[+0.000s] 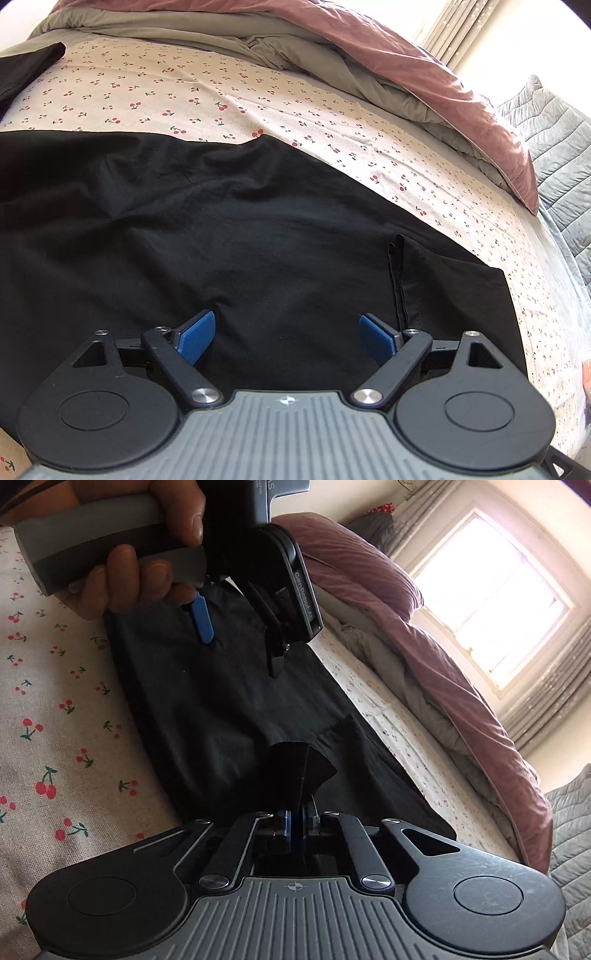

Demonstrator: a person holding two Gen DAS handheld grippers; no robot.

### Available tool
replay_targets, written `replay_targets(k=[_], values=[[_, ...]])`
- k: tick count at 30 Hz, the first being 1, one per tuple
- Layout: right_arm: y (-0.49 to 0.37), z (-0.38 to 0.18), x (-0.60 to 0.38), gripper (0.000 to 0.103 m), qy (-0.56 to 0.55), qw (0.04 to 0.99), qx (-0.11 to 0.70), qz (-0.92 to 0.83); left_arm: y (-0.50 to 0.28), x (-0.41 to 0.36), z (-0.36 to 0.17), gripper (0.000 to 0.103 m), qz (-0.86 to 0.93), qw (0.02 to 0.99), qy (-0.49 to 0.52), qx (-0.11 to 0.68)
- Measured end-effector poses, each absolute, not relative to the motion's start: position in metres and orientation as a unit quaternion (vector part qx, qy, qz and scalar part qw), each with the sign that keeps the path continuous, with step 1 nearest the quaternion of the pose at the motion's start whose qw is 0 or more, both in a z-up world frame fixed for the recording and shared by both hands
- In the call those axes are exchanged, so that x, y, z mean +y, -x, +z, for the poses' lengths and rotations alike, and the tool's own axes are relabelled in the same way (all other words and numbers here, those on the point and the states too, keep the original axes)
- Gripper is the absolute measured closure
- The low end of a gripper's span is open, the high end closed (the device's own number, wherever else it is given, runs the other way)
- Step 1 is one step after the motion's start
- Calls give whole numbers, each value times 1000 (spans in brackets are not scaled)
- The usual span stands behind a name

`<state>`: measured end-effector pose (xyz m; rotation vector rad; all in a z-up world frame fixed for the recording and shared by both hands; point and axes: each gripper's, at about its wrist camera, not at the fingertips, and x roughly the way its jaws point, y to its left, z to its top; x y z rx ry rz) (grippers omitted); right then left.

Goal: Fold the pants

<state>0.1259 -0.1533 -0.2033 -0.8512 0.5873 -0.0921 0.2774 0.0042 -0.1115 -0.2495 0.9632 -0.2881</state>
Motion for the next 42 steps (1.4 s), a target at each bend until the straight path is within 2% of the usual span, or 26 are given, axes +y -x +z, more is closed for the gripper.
replay_targets(k=[1, 2, 3, 4, 6, 11, 14, 15, 16, 21, 31, 32, 33, 34, 36, 37, 39, 40, 42], values=[[-127, -201, -155, 74, 402, 871, 279, -48, -278, 3, -112, 12, -140, 869, 118, 460], [-128, -199, -157, 68, 395, 874, 277, -52, -278, 2, -112, 12, -142, 869, 116, 460], [-129, -197, -158, 54, 386, 878, 277, -53, -278, 1, -112, 12, -144, 869, 116, 460], [-129, -194, -158, 48, 374, 883, 278, -49, -278, 0, -112, 12, -147, 868, 116, 459], [-131, -188, -163, 48, 345, 892, 290, -38, -279, -1, -112, 11, -153, 866, 119, 461], [-141, -187, -170, 53, 314, 898, 306, -30, -277, -5, -113, 10, -183, 852, 139, 470], [-148, -188, -176, 74, 279, 904, 325, -8, -277, -8, -113, 10, -196, 845, 154, 474], [-149, -188, -177, 92, 275, 903, 330, -3, -278, -9, -113, 10, -201, 841, 160, 476], [-151, -188, -174, 100, 282, 902, 328, -3, -278, -10, -113, 10, -204, 838, 163, 478], [-151, -183, -167, 101, 288, 909, 301, -11, -280, -21, -114, 10, -216, 833, 158, 485], [-136, -171, -140, 102, 298, 924, 240, -4, -290, -32, -118, 12, -243, 802, 226, 496], [-135, -171, -138, 102, 299, 924, 237, -3, -291, -33, -118, 19, -244, 804, 224, 494], [-136, -172, -136, 102, 300, 924, 236, -1, -294, -35, -119, 33, -246, 803, 223, 494], [-134, -172, -132, 102, 299, 925, 236, -1, -298, -37, -121, 40, -247, 801, 223, 498], [-134, -173, -131, 102, 299, 925, 235, -2, -303, -38, -125, 62, -239, 795, 230, 508], [-134, -173, -131, 102, 301, 925, 234, -4, -305, -38, -125, 68, -238, 793, 232, 510], [-134, -174, -129, 102, 306, 924, 229, -10, -308, -40, -125, 89, -237, 795, 230, 509], [-133, -175, -128, 102, 308, 924, 228, -13, -308, -41, -124, 95, -235, 797, 227, 508], [-131, -176, -127, 102, 304, 925, 229, -16, -307, -43, -120, 98, -235, 804, 216, 502]])
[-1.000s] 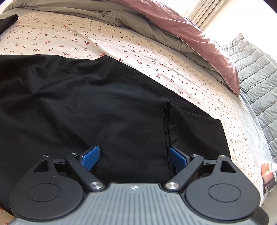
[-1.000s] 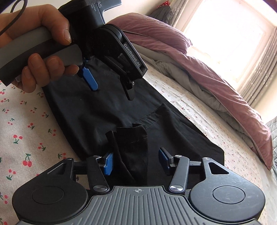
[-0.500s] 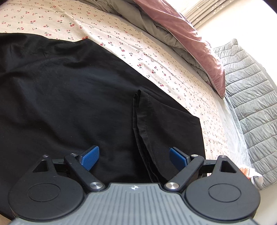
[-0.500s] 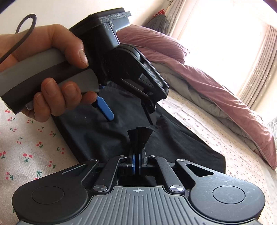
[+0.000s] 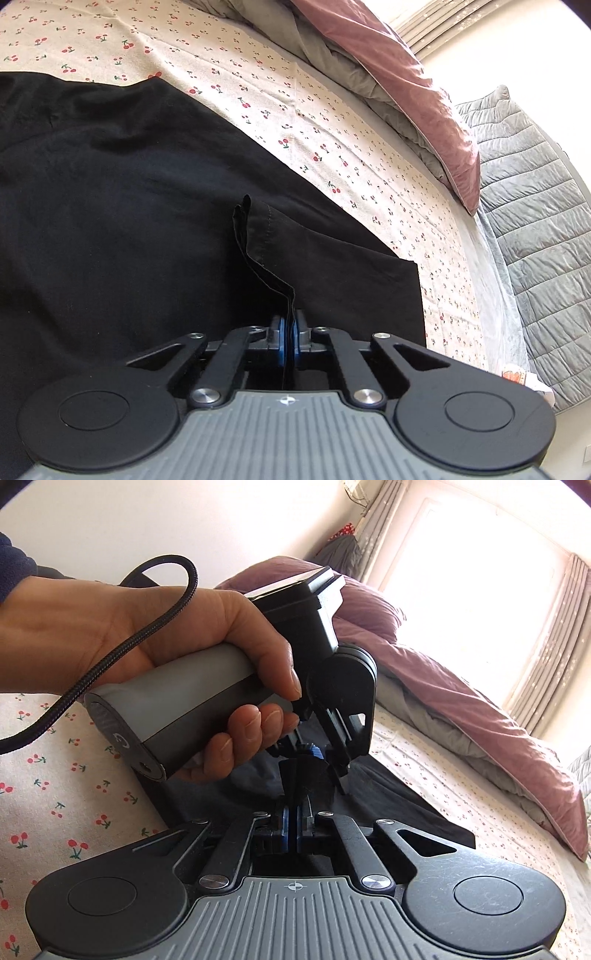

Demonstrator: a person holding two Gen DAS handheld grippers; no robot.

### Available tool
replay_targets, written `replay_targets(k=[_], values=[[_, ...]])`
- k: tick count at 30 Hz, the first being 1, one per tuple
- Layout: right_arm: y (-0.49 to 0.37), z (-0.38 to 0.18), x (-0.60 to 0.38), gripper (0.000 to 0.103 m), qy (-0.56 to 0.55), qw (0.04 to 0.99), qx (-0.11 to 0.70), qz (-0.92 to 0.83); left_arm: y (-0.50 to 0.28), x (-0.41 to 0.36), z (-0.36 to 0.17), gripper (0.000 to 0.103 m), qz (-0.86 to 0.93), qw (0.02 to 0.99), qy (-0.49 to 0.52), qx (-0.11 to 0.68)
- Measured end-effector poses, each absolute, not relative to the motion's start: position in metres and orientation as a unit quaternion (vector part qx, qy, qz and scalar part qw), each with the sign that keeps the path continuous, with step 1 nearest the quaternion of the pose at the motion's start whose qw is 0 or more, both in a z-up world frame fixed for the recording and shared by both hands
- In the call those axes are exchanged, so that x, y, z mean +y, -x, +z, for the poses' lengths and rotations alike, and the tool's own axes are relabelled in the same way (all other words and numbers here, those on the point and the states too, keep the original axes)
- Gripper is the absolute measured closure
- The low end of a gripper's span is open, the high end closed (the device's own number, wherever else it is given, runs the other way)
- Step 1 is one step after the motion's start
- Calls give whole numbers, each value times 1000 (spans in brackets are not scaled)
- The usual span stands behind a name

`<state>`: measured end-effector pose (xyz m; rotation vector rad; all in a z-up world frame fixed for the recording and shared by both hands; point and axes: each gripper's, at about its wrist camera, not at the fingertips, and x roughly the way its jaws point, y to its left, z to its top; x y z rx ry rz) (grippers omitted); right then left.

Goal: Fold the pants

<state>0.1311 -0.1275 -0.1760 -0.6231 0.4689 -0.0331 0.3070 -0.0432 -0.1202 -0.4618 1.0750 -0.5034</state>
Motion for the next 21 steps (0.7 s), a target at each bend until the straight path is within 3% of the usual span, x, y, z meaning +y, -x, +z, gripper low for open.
replay_targets(k=[14, 16, 18, 21], values=[[-139, -180, -126, 101, 294, 929, 224, -20, -302, -20, -94, 99, -223, 844, 180, 452], [-143, -184, -126, 78, 301, 925, 231, -31, -302, -12, -94, 99, -214, 845, 177, 457], [-145, -190, -127, 63, 313, 919, 237, -36, -303, -4, -95, 99, -205, 848, 175, 457], [-151, -199, -131, 63, 317, 912, 256, -43, -305, 11, -94, 99, -195, 852, 177, 453]])
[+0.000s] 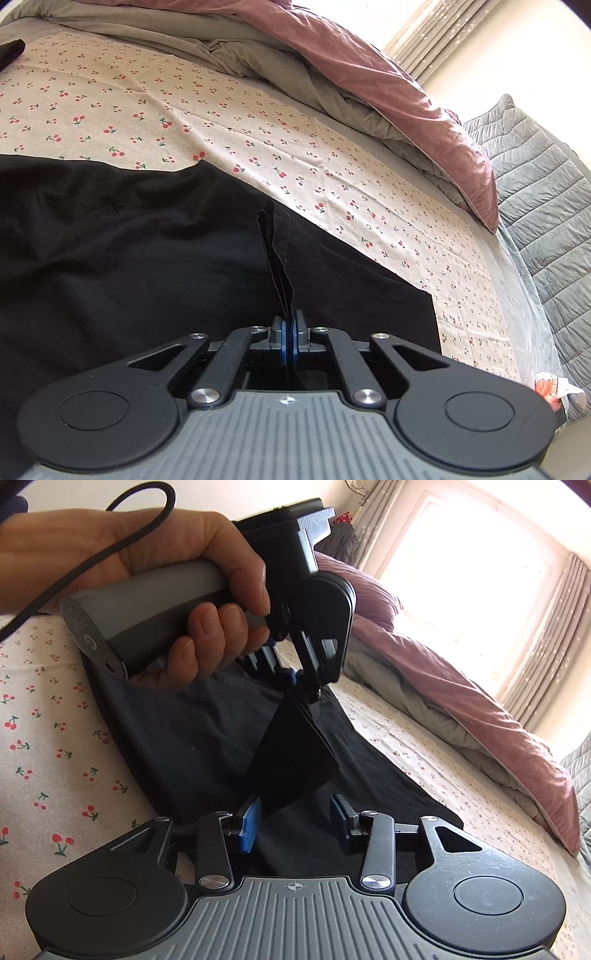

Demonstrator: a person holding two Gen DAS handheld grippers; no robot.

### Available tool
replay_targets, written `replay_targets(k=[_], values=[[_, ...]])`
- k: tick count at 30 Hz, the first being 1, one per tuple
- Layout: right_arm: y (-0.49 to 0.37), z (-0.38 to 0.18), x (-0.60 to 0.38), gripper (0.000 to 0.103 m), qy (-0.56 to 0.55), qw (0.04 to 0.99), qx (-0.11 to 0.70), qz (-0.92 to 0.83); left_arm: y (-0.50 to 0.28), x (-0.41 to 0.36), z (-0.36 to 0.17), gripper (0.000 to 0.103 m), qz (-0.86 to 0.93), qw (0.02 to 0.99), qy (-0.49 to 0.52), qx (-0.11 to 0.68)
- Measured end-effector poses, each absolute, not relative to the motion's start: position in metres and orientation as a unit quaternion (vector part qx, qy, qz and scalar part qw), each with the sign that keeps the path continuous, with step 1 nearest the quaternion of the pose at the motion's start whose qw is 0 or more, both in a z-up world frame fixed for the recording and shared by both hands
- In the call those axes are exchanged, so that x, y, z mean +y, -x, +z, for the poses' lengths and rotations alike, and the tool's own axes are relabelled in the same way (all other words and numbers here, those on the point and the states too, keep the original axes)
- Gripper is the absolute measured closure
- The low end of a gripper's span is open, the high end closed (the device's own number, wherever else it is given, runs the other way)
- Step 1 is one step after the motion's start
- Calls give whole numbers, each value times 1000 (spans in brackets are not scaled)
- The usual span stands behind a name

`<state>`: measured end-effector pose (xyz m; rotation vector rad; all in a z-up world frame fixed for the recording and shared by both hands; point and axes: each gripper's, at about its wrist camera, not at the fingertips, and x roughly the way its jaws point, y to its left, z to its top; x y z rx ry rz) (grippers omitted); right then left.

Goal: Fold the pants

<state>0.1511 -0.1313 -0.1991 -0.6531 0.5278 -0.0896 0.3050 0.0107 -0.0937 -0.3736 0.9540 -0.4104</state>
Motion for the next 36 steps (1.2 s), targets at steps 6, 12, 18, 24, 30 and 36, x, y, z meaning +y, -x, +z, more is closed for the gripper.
replay_targets(k=[6, 12, 18, 24, 30, 36], values=[[-163, -206, -132, 70, 315, 910, 267, -34, -308, 28, -90, 99, -184, 854, 176, 454], [-172, -208, -119, 103, 330, 909, 252, -28, -316, 49, -85, 99, -181, 853, 187, 453], [-180, -207, -92, 103, 335, 913, 231, -23, -322, 84, -70, 99, -191, 866, 191, 421], [-201, -221, -54, 103, 308, 920, 241, -14, -327, 137, -65, 99, -144, 884, 185, 405], [-217, -218, -23, 102, 228, 936, 268, 17, -332, 194, -69, 99, -35, 915, 103, 389], [-242, -226, -17, 96, 209, 930, 303, 11, -337, 276, -81, 99, 9, 899, 210, 385]])
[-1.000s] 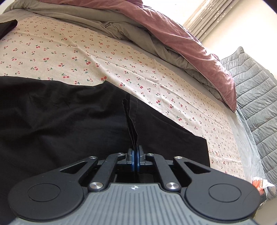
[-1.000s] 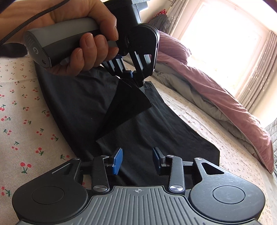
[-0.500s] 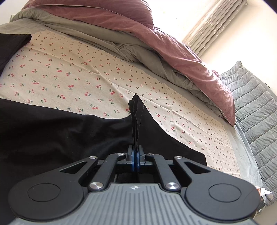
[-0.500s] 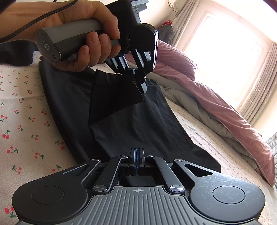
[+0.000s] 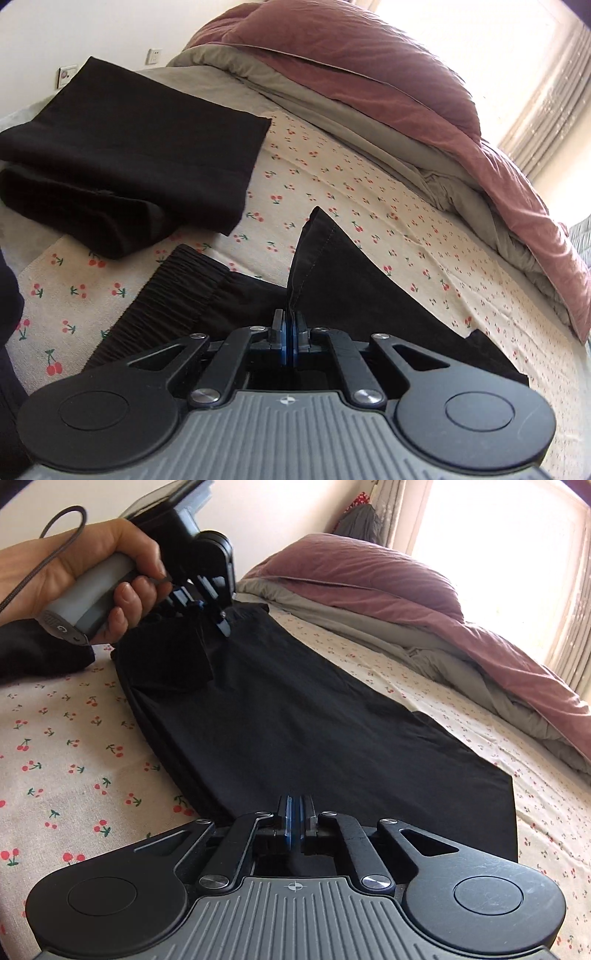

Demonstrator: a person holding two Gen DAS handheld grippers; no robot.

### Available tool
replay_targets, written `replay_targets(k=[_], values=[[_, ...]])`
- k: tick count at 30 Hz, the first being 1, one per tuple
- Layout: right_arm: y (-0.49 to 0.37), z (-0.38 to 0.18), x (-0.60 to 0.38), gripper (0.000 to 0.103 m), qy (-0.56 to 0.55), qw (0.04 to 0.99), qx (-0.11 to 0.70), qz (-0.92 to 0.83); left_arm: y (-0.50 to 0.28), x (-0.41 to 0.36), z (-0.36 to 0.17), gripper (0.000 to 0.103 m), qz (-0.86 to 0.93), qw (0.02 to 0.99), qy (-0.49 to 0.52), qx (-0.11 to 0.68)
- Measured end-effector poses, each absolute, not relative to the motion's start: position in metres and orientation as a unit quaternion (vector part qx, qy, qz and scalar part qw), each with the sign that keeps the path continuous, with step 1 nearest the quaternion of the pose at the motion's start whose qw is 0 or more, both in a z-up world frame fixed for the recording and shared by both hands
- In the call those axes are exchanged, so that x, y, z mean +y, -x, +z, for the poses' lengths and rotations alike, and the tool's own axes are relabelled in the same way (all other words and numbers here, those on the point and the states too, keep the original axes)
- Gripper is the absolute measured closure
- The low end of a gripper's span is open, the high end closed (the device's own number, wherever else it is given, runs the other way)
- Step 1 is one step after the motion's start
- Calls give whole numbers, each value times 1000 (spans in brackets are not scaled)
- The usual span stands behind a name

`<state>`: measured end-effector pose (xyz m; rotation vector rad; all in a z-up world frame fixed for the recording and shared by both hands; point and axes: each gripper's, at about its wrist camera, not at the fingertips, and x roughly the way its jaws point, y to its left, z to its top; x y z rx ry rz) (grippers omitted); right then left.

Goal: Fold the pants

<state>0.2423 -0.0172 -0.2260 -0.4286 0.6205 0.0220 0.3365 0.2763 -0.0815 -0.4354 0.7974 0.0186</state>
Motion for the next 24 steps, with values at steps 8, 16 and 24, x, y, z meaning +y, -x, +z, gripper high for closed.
replay_targets(k=[8, 16, 24], values=[[-254, -224, -21, 96, 187, 927, 324, 3, -333, 291, -89, 97, 20, 894, 224, 386], [-251, -220, -36, 95, 143, 931, 336, 7, -332, 294, -84, 97, 23, 902, 203, 381], [-252, -216, -35, 95, 111, 934, 339, 19, -329, 302, -85, 99, 21, 901, 220, 374]])
